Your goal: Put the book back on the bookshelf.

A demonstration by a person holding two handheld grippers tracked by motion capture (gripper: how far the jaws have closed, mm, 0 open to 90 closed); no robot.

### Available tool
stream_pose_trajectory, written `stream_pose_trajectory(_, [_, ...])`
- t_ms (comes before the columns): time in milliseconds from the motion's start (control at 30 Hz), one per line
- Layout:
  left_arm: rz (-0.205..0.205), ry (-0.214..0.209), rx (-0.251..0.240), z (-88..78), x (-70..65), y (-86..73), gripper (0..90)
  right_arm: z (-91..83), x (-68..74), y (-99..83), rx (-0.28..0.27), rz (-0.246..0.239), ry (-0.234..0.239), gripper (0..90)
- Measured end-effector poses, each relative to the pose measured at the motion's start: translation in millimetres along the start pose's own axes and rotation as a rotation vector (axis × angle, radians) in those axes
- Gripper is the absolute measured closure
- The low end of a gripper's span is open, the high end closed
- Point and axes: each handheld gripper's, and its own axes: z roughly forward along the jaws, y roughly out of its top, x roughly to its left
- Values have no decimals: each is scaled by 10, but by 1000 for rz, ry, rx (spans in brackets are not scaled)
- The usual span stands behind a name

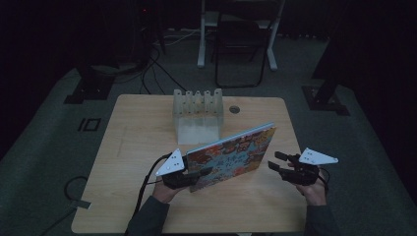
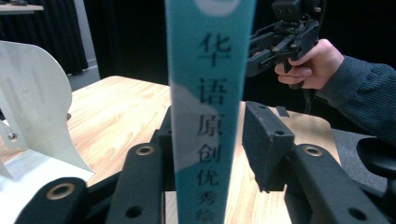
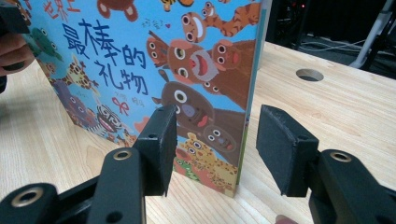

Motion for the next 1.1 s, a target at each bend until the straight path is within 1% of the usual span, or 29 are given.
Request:
stream_pose_trajectory(100, [-4,-9,2,26,-10,-15,581,-1,0,-7,0,2,1,473])
stream_pose_trajectory(233, [-3,-14,4,51,-23,-31,529,0,-8,-19,0,4,1,472])
stream_pose_trajectory(333, [-1,-21,8,59,-31,-36,514,1,-13,-29,-1,11,4,471])
stream_pose_trajectory(467, [-4,-24,15,79,-37,-44,459,9,-16,-45,1,15,6,469])
stream_pose_trajectory(600, [-5,-32,20,95,-46,-56,433,14,-20,-56,1,18,8,468])
stream_pose_trajectory(700, [-15,-31,20,110,-51,-66,380,15,-24,-60,1,19,8,467])
stream_pose_trajectory(733, [-25,-31,15,120,-48,-77,380,14,-26,-62,0,20,9,467])
stream_pose_trajectory(800, [-40,-33,10,125,-41,-91,342,15,-25,-72,-3,25,12,465])
stream_pose_trajectory(967, [-42,-44,10,126,-45,-105,318,17,-27,-86,-2,30,15,464])
stream_pose_trajectory(1033, [-41,-52,4,129,-49,-111,280,20,-30,-94,-3,33,16,464])
stream_pose_trajectory(1100, [-44,-49,0,133,-54,-117,246,24,-28,-99,-2,36,19,464])
